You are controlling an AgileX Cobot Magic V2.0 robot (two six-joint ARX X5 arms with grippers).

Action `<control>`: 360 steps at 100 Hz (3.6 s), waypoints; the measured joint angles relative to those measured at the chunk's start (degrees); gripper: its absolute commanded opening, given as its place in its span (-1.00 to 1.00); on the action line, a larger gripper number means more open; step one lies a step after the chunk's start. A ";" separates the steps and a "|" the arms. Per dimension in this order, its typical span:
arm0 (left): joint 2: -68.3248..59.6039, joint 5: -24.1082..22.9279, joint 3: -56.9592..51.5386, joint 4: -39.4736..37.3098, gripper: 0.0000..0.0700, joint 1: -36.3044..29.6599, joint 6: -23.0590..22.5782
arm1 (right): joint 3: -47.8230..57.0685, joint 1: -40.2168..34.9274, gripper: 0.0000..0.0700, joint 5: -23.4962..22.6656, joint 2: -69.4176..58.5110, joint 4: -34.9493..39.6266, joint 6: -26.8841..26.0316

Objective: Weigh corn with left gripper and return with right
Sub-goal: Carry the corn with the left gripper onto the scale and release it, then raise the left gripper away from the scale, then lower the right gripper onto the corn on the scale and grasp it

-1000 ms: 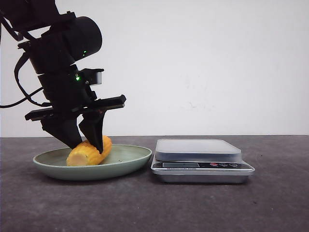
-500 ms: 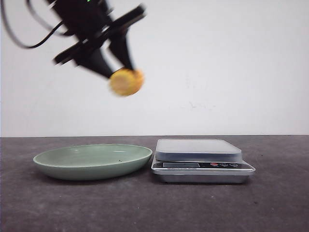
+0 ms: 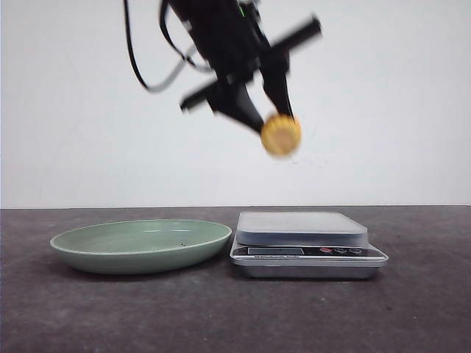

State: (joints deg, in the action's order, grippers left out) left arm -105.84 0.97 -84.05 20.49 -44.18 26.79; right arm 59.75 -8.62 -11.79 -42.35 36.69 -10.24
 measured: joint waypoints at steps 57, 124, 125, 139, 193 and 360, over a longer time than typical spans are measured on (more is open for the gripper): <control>-5.14 -0.61 0.00 -0.50 -0.22 -0.70 1.09 | 0.00 0.00 0.55 0.00 0.00 0.46 0.00; -5.03 -0.61 0.00 -1.29 0.26 -0.96 0.81 | 0.00 0.00 0.55 0.00 0.00 0.90 0.00; -4.96 -0.61 0.00 -1.25 0.26 -0.96 0.79 | 0.00 0.00 0.55 0.00 0.00 0.90 0.00; -1.95 -0.61 0.00 -0.96 0.26 -1.01 -0.39 | 0.00 0.00 0.55 0.00 0.00 0.92 0.00; 38.45 -19.10 -0.22 17.73 0.25 -1.46 -15.21 | 0.00 0.00 0.55 -0.11 0.00 1.18 1.51; 78.93 -35.50 10.91 52.24 0.24 -1.49 -4.76 | 0.11 -19.54 0.73 7.45 -47.56 -16.57 -9.79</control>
State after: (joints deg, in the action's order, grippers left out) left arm -26.92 -34.52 -73.14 72.73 -45.67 22.02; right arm 59.86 -28.16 -4.34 -89.91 20.12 -20.03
